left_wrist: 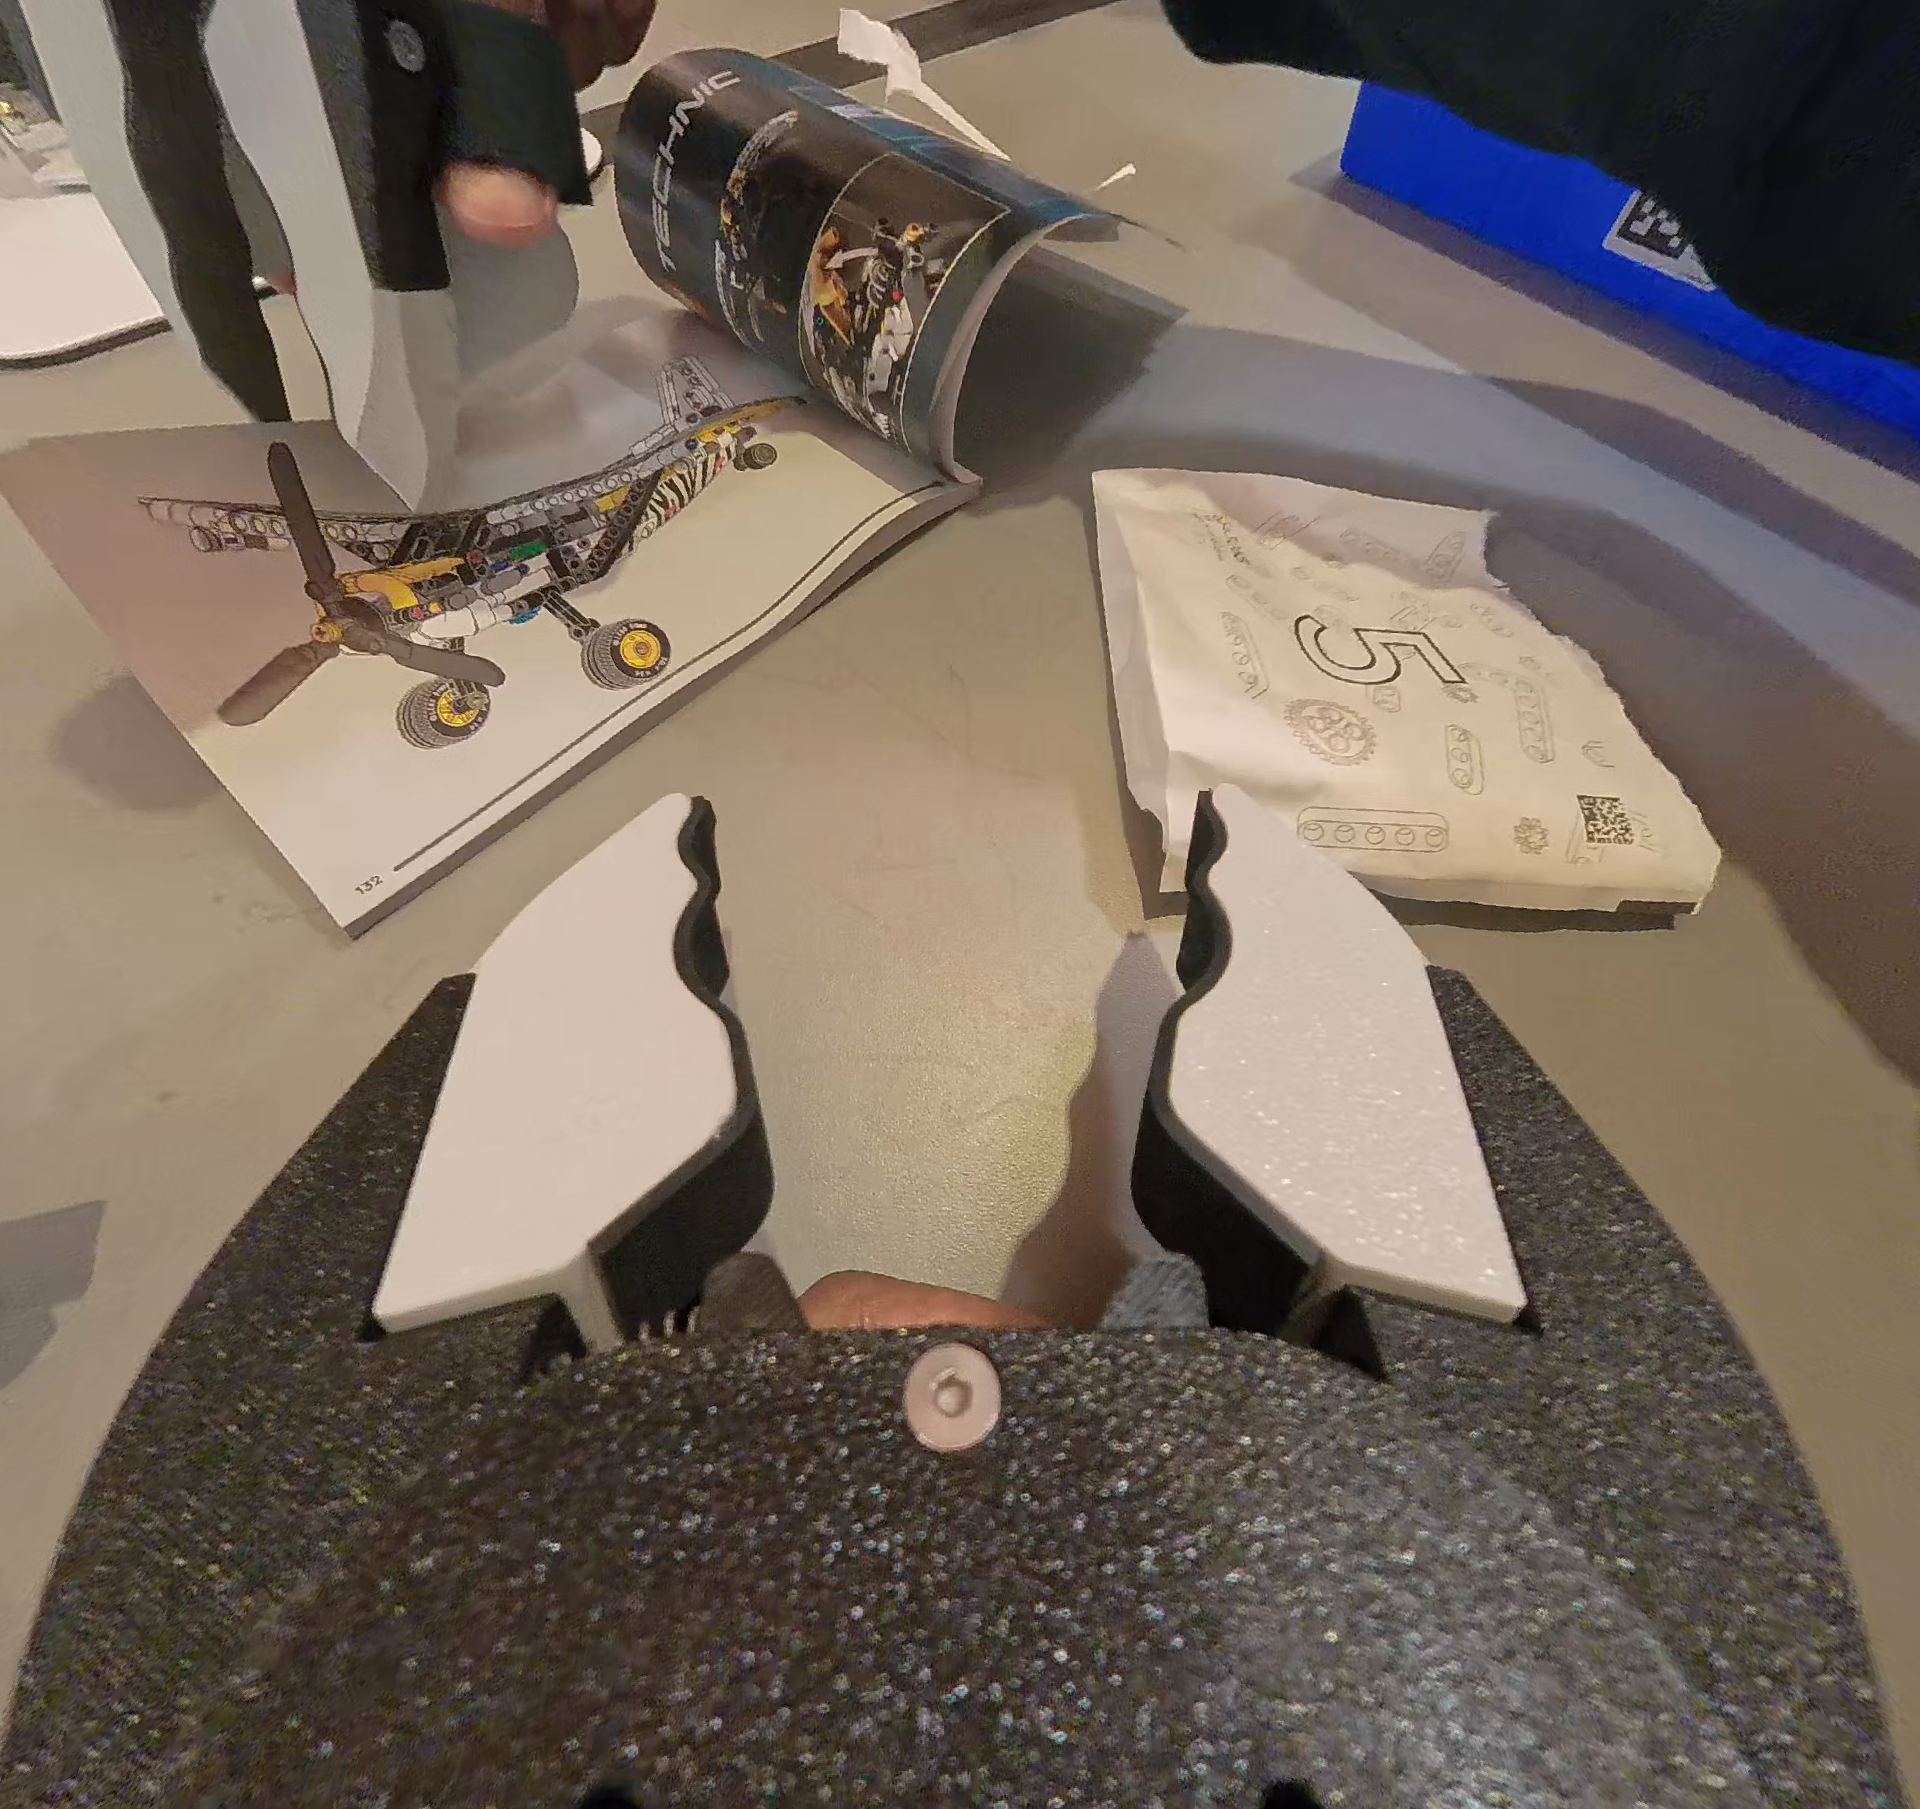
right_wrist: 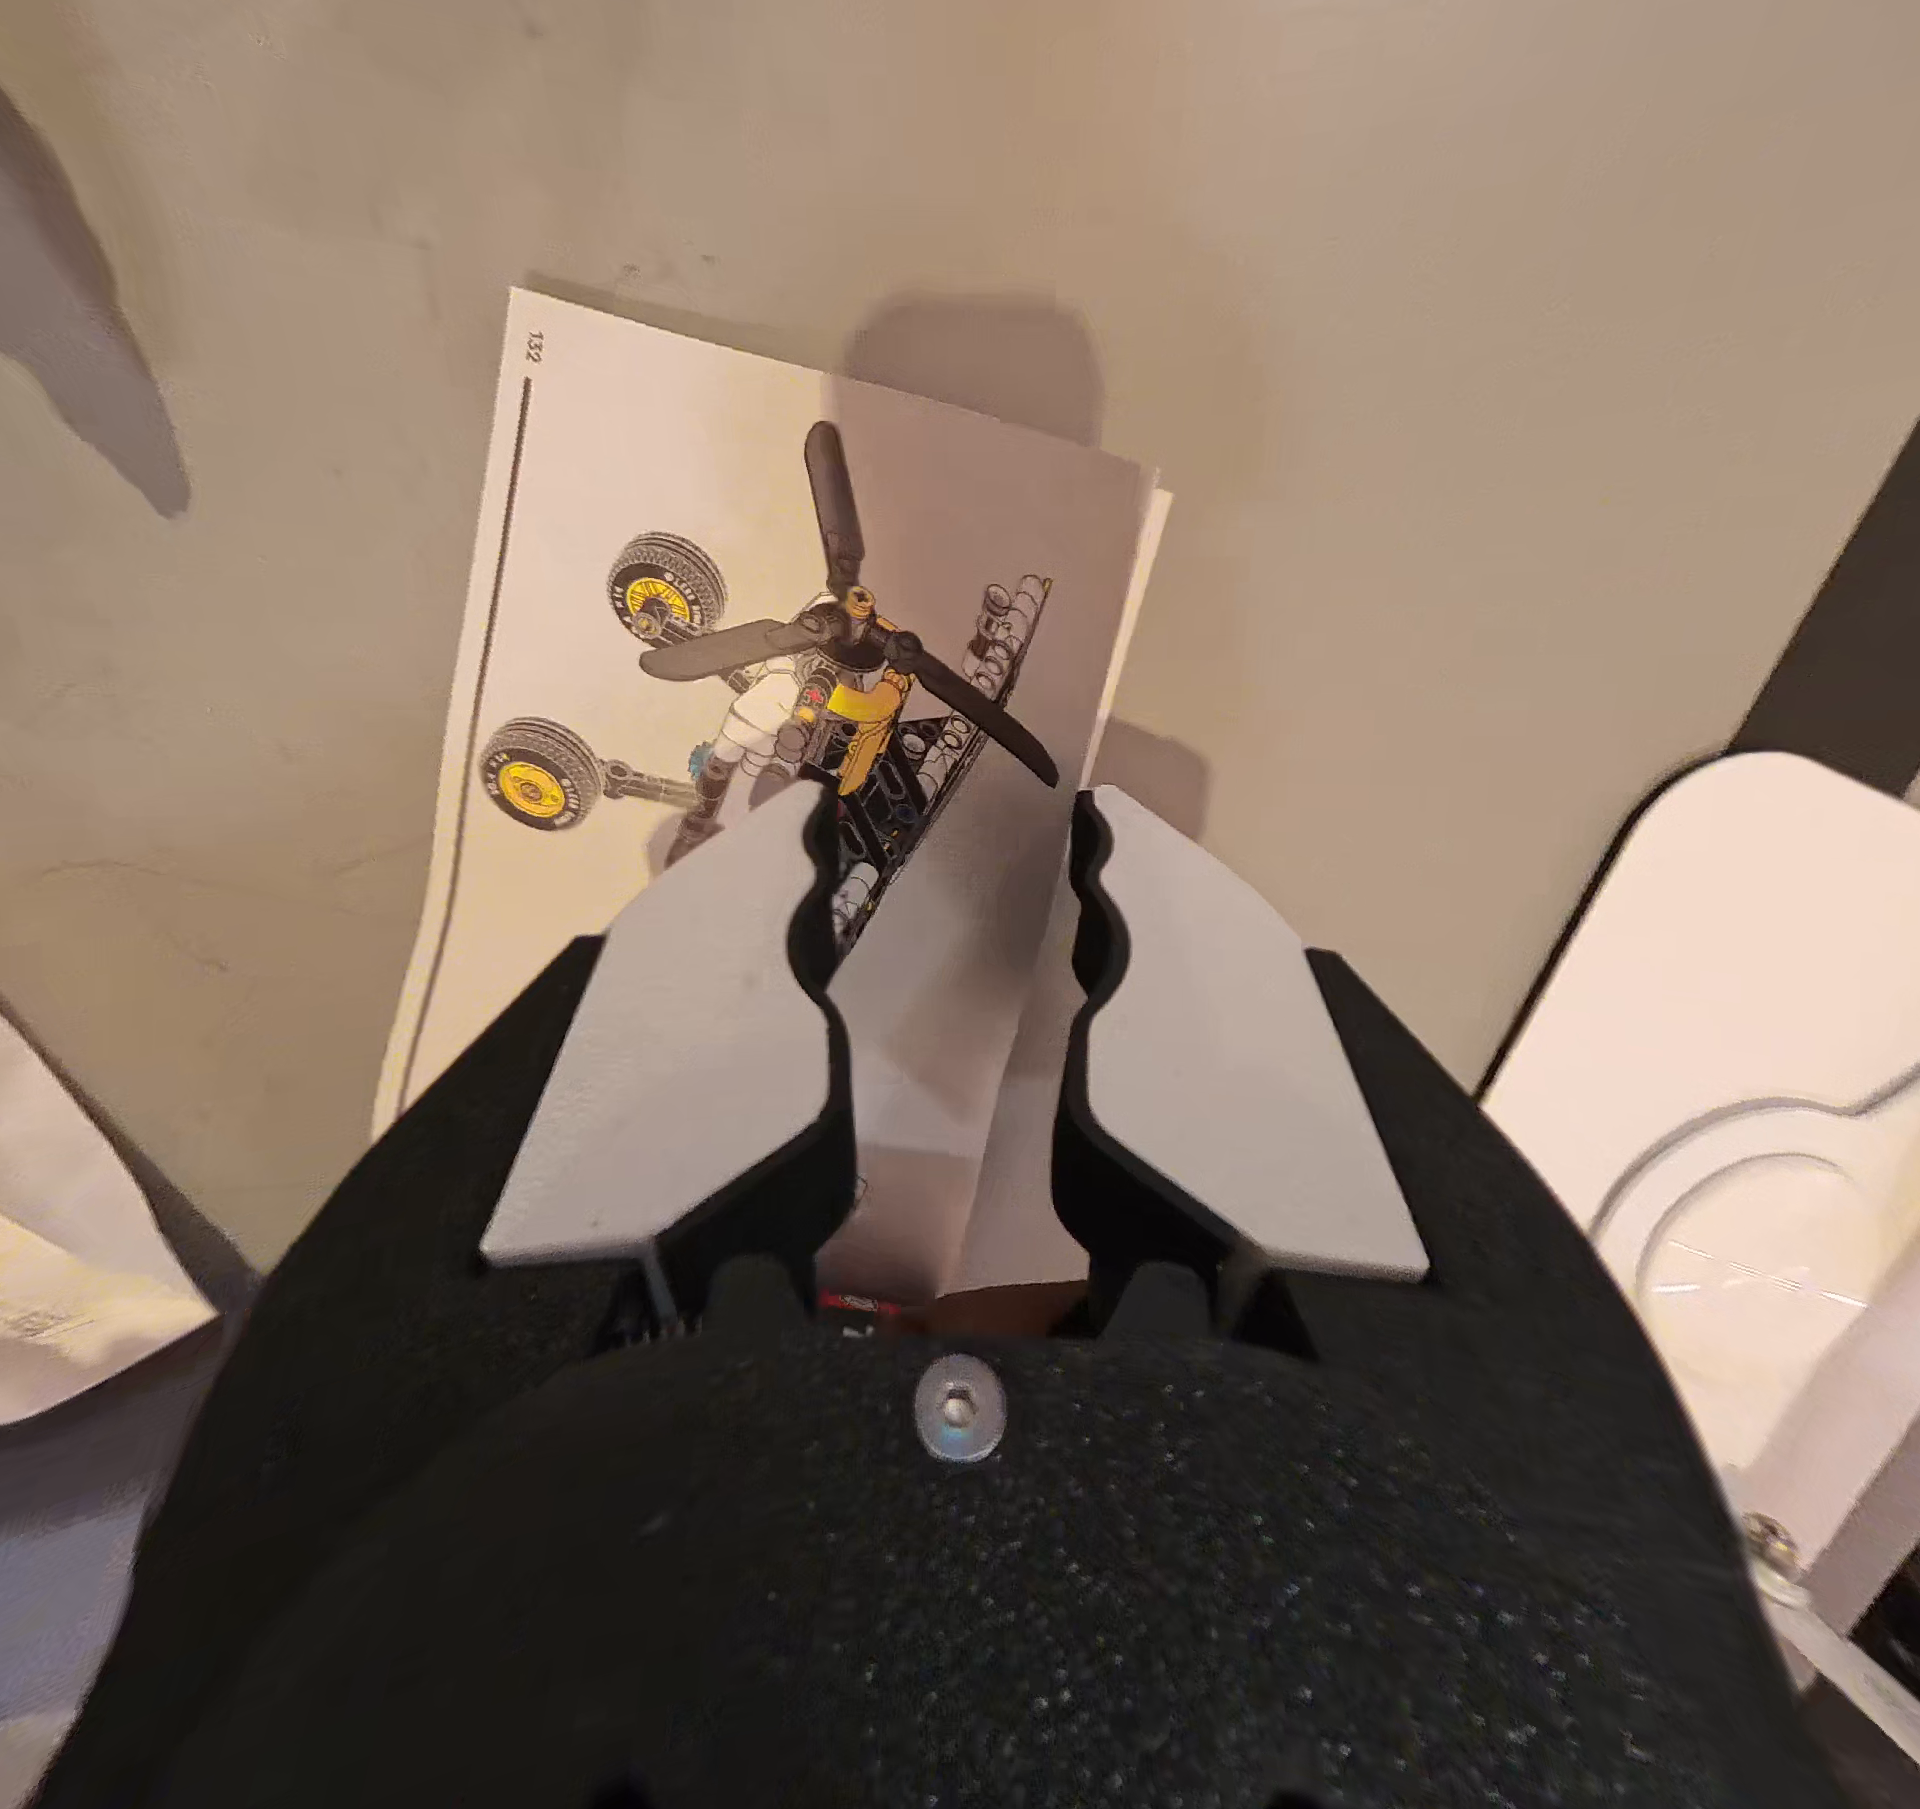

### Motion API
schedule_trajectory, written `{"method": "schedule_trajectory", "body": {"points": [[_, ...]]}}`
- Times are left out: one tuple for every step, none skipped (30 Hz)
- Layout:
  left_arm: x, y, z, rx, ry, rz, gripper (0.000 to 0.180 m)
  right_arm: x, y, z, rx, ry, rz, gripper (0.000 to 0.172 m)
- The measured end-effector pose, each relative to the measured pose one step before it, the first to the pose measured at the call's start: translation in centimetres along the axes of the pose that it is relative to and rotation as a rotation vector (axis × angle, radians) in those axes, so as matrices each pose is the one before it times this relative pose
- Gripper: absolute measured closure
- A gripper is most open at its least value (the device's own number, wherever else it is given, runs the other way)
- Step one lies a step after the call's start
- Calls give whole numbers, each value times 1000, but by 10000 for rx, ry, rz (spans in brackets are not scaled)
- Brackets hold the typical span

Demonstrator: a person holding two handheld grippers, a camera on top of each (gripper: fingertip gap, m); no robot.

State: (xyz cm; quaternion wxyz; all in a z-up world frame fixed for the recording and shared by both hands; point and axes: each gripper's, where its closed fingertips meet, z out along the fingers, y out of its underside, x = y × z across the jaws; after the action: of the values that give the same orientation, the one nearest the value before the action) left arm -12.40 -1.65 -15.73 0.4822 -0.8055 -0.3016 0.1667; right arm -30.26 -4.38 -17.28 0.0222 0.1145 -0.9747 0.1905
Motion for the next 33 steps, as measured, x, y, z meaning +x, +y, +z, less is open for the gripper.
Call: {"method": "schedule_trajectory", "body": {"points": [[-43, -39, -42, 41, 2, -38, 93, 67, 0, -184, 86, 196, -224, 134], [-27, -22, -41, 34, 7, -31, 93, 82, -11, -191, 98, 203, -249, 138], [-5, -22, -22, 23, 14, -13, 93, 118, -3, -197, 110, 200, -227, 143], [-3, -2, -17, 12, 7, 1, 93, 177, 23, -172, 93, 201, -180, 148], [17, 8, -3, -6, 10, 13, 93, 186, 15, -145, 90, 190, -151, 155], [23, 17, 11, -12, 7, 18, 93, 230, -1, -145, 94, 194, -140, 160], [19, 3, 9, -8, 1, 14, 93, 221, 17, -134, 80, 189, -123, 166], [4, 16, 11, -11, -2, 9, 93, 169, 6, -116, 61, 141, -105, 170], [-15, 4, -3, -3, -3, -4, 93, 71, -16, -123, 61, 80, -97, 171], [-23, -6, 1, 5, -6, -18, 93, 33, -41, -121, 70, 73, -94, 171], [-44, -3, -7, 6, -10, -26, 93, 4, -52, -141, 77, 86, -116, 171], [-53, -18, -3, 8, -25, -30, 93, -9, -41, -159, 79, 92, -122, 171], [-81, -15, 4, 12, -36, -32, 93, -51, -2, -206, 74, 75, -93, 171], [-82, -36, 20, 14, -40, -29, 93, -43, 26, -262, 83, 85, -51, 171], [-145, -85, 5, 50, -87, -12, 93, -28, 51, -348, 100, 90, -9, 171], [-242, -123, 12, 75, -165, 12, 93, -40, 59, -434, 129, 81, 20, 171], [-234, -154, 11, 85, -167, -4, 92, -24, 39, -523, 169, 90, 37, 171], [-221, -196, 15, 104, -152, -56, 92, 35, 50, -603, 183, 114, 49, 171], [-215, -238, 15, 123, -143, -98, 92, 86, 96, -646, 159, 124, 75, 171], [-276, -264, 20, 135, -186, -131, 91, 119, 111, -633, 140, 90, 115, 171], [-282, -268, 39, 129, -189, -137, 90, 147, 71, -600, 151, 60, 162, 171], [-286, -276, 82, 106, -186, -150, 89, 204, -45, -534, 181, 63, 191, 171], [-281, -280, 95, 71, -182, -149, 89, 218, -142, -469, 208, 74, 171, 171], [-328, -284, 122, 51, -205, -153, 88, 215, -159, -388, 200, 82, 154, 171], [-360, -328, 143, 73, -209, -187, 87, 151, -90, -334, 153, 69, 131, 171], [-426, -371, 169, 121, -219, -241, 86, 154, -11, -288, 128, 83, 113, 171], [-357, -368, 216, 136, -140, -235, 86, 193, 18, -256, 144, 103, 142, 171], [-299, -311, 302, 81, -72, -256, 86, 134, 34, -231, 159, 77, 179, 171], [-212, -237, 351, 1, 21, -344, 86, 68, 76, -244, 146, 55, 164, 171], [-160, -235, 367, -8, 59, -373, 86, 85, 138, -268, 119, 92, 139, 171], [-142, -209, 384, -7, 48, -338, 87, 83, 144, -298, 120, 109, 142, 171], [-44, -196, 393, -23, 67, -336, 87, 57, 98, -301, 153, 96, 156, 171], [57, -203, 408, -15, 71, -291, 87, 76, 40, -322, 182, 109, 151, 171]]}}
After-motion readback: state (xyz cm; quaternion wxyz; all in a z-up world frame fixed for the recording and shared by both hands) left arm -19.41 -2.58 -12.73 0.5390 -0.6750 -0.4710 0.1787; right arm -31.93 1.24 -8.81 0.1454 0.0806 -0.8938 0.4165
